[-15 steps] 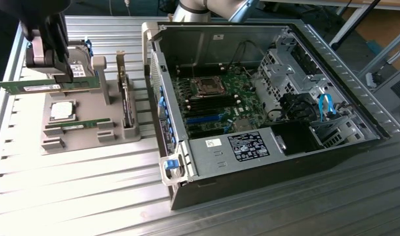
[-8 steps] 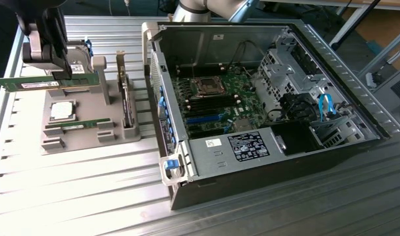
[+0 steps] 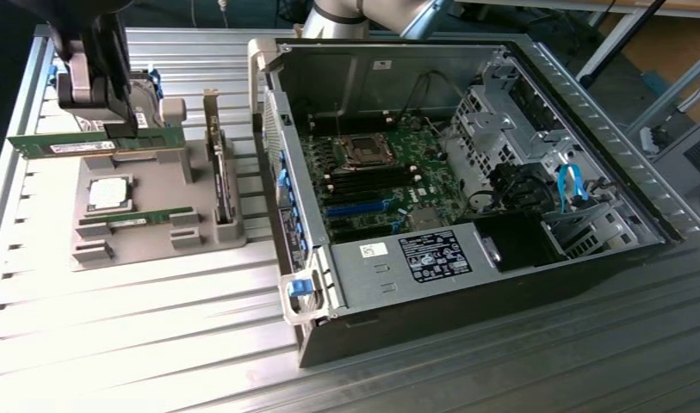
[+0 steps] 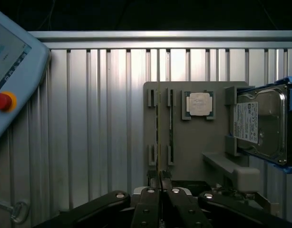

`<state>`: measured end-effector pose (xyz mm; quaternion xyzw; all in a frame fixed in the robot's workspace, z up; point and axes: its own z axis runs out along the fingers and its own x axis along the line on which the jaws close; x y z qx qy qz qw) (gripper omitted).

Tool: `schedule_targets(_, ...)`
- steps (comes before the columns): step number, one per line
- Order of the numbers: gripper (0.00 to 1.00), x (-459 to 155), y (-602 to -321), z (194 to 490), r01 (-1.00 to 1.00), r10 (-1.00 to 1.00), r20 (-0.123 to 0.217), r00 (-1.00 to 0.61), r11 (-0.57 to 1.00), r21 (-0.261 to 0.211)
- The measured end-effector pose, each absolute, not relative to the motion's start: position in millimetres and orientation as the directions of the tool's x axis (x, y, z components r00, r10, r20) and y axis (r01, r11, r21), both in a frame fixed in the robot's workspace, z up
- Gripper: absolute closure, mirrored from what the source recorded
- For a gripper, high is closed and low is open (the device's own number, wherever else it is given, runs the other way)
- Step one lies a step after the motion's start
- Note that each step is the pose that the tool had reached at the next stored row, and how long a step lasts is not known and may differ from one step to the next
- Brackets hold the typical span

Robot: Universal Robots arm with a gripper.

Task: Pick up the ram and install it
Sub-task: 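Pick up the ram and move it above insertion slot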

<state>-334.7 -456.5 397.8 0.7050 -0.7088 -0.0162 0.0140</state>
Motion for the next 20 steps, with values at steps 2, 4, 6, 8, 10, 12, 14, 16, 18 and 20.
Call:
schedule_targets(2,0.88,-332,-457,398,-0.999,-1.000,-0.003,-0.005,0.005,0.043)
schedule_targets(4,0.88,-329,-457,398,-0.999,-1.000,-0.003,-0.005,0.005,0.043)
schedule_targets(6,0.88,-323,-457,398,-0.999,-1.000,-0.003,-0.005,0.005,0.043)
schedule_targets(8,0.88,-317,-457,398,-0.999,-1.000,-0.003,-0.005,0.005,0.043)
schedule_targets(10,0.88,-313,-457,398,-0.999,-1.000,-0.003,-0.005,0.005,0.043)
schedule_targets(12,0.88,-309,-457,398,-0.999,-1.000,-0.003,-0.005,0.005,0.043)
schedule_targets(14,0.88,-304,-457,398,-0.999,-1.000,-0.003,-0.005,0.005,0.043)
schedule_targets(16,0.88,-294,-457,398,-0.999,-1.000,-0.003,-0.005,0.005,0.043)
schedule_targets(18,0.88,-287,-457,398,-0.999,-1.000,-0.003,-0.005,0.005,0.043)
schedule_targets(20,0.88,-277,-457,398,-0.999,-1.000,-0.003,-0.005,0.005,0.043)
